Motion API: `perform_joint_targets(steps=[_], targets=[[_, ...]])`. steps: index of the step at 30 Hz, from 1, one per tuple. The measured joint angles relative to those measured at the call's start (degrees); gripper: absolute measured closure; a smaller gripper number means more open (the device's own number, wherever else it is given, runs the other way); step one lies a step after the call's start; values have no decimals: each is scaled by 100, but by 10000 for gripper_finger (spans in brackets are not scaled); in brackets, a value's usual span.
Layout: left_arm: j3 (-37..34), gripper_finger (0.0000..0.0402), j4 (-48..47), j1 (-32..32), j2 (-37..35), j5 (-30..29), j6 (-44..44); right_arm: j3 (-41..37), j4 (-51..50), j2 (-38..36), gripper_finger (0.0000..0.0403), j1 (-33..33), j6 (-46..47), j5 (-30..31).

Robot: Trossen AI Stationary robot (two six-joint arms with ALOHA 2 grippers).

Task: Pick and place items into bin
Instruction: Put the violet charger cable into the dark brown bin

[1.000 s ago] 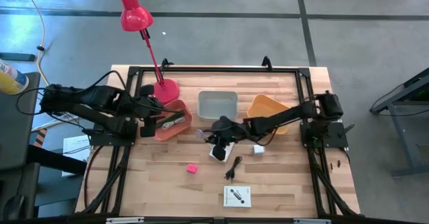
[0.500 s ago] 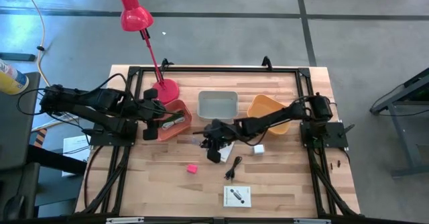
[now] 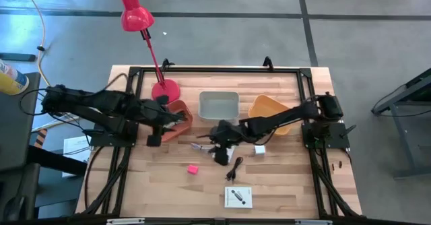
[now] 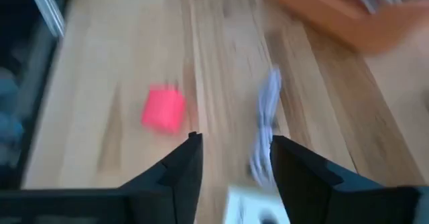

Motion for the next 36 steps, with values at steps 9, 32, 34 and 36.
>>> perform_joint_targets(steps=[9, 32, 34, 36], targets=[[-4, 250, 675, -650, 1389, -111, 468, -4, -2364, -653, 230, 697, 159, 806], [-2, 250, 1416, -647, 3553, -515, 957, -11, -4473, -1196, 237, 3760, 5216, 3336], [-2, 250, 1467, -524, 3629, -444, 908, -11, -4437, -1196, 239, 3888, 5428, 3339], [-1, 250, 1514, -382, 3713, -300, 848, -11, -4394, -1194, 243, 3978, 5563, 3340]])
